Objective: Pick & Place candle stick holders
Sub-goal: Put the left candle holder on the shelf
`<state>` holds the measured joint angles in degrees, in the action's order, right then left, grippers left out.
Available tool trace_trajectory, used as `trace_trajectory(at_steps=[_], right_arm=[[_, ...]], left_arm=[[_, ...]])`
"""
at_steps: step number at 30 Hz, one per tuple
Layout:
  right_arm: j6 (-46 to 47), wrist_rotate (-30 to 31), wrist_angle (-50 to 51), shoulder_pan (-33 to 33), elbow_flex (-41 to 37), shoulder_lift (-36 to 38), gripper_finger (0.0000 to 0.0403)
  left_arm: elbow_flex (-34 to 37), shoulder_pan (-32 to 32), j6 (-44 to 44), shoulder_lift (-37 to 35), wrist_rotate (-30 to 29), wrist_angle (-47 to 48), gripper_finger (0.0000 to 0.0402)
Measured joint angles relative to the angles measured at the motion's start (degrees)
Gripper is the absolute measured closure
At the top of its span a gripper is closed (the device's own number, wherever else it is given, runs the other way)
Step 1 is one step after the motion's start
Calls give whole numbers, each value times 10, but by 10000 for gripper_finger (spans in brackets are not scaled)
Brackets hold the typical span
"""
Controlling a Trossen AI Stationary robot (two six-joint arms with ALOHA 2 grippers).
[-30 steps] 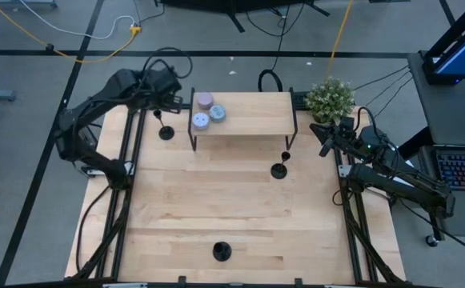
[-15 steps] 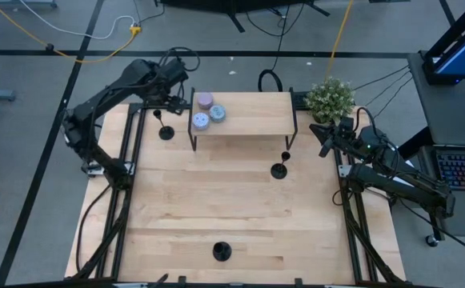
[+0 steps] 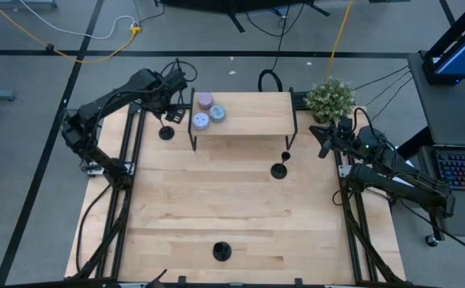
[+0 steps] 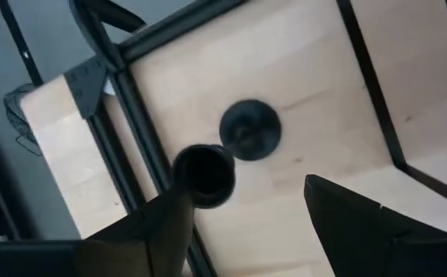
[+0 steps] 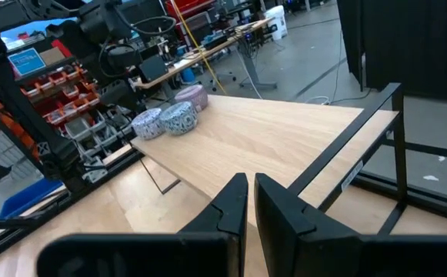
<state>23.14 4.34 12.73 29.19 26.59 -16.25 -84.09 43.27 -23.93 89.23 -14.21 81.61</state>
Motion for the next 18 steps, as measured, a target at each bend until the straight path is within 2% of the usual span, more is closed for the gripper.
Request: trace_trajectory(at_steps=[14,18], right_arm=[[0,1,0,0,0,0,385],[2,1,0,0,0,0,385]], left_arm=[[5,6,30,5,27,-15,171],[31,16,39,6,38,-34,179]])
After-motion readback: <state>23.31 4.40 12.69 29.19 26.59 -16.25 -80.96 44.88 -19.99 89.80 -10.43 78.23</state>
